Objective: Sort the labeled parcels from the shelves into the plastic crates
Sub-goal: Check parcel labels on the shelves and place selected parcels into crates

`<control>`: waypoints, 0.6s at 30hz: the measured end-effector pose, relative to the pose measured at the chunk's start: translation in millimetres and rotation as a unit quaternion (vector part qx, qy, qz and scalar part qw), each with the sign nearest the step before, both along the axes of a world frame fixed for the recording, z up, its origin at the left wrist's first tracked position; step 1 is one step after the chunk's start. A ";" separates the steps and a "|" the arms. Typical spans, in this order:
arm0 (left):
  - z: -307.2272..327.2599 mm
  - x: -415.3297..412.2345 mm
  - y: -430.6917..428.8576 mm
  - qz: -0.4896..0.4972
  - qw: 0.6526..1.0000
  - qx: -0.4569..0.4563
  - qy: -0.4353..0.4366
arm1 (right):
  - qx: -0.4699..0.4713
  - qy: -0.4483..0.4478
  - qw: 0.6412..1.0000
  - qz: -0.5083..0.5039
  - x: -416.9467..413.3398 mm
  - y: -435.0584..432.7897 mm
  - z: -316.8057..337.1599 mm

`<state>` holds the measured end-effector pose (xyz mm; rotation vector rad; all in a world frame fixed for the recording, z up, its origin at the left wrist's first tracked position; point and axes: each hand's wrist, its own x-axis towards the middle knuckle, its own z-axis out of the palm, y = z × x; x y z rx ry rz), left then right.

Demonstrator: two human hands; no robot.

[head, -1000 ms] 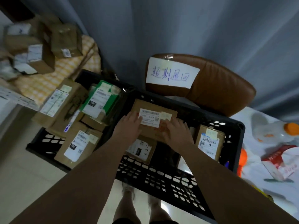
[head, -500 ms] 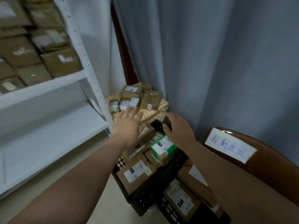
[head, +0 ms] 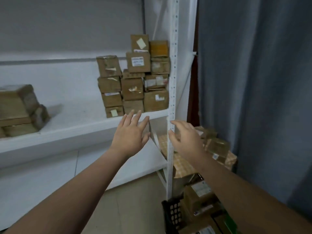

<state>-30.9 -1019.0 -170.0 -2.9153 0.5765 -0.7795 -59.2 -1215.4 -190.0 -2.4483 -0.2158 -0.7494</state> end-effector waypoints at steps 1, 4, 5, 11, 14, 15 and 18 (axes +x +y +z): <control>5.2 7.4 20.1 0.003 1.000 -0.010 -0.017 | -0.002 -0.007 1.000 0.009 10.3 19.3 7.2; 21.6 31.3 78.0 0.021 0.998 -0.034 -0.050 | -0.005 -0.023 0.999 0.037 42.0 71.5 31.4; 30.1 37.9 94.7 0.030 0.998 -0.033 -0.053 | -0.008 -0.027 0.999 0.047 52.7 86.9 41.1; 87.8 89.4 161.8 0.054 0.994 -0.027 -0.093 | -0.014 -0.060 0.994 0.090 115.5 155.6 105.1; 109.0 118.6 177.2 0.053 0.991 -0.064 -0.101 | -0.033 -0.084 0.992 0.091 143.4 173.3 130.7; 113.6 128.7 180.3 0.051 0.991 -0.077 -0.102 | -0.042 -0.087 0.991 0.088 153.2 176.7 137.2; 126.8 164.3 182.7 0.048 0.989 -0.098 -0.099 | -0.067 -0.087 0.990 0.086 189.5 181.5 154.0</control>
